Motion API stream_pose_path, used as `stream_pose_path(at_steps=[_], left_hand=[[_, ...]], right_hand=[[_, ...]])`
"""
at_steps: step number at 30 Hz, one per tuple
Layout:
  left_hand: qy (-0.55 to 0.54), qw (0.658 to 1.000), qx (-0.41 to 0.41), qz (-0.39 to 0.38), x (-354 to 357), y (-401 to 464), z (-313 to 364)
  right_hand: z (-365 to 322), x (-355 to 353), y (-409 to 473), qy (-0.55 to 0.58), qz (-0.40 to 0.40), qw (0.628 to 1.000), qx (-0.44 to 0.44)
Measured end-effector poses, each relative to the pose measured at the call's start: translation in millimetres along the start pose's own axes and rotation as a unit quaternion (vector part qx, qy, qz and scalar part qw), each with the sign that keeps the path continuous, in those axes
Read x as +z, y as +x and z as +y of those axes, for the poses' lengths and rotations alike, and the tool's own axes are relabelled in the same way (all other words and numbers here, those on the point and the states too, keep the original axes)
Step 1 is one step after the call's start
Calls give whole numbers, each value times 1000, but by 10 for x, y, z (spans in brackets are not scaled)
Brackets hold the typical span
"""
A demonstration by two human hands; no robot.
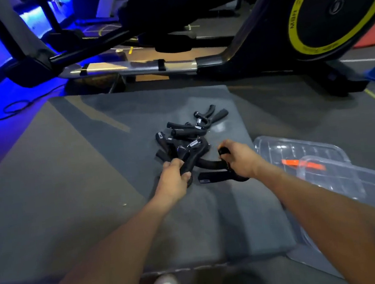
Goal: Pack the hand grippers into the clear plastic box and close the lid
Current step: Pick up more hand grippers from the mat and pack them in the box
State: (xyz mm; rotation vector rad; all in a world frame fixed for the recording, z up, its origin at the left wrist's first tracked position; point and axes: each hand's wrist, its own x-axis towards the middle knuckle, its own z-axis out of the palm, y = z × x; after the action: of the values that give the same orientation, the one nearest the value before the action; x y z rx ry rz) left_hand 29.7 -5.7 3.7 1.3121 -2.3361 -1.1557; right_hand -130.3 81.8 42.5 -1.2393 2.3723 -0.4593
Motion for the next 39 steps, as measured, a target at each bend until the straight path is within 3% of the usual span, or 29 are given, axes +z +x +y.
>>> stream_pose_path(at_steps=[9, 15, 21, 27, 32, 34, 39], left_hand=[[28, 997, -32, -71, 500, 157, 256], [-157, 982, -58, -85, 646, 283, 255], [-171, 982, -54, -63, 622, 356, 114], [-209, 968, -81, -109, 634, 337, 117], [-241, 954, -115, -140, 887, 260, 78], [-250, 949, -137, -133, 918, 280, 28], [-245, 951, -149, -112, 932, 276, -48]], right_hand=[[679, -20, -35, -43, -27, 999, 21], [796, 91, -15, -165, -85, 982, -21], [693, 187, -71, -263, -53, 962, -46], [666, 66, -55, -363, 12, 901, -237], [660, 181, -116, -384, 49, 895, -222], [675, 200, -152, -345, 17, 921, -180], [785, 222, -246, -332, -29, 938, -95]])
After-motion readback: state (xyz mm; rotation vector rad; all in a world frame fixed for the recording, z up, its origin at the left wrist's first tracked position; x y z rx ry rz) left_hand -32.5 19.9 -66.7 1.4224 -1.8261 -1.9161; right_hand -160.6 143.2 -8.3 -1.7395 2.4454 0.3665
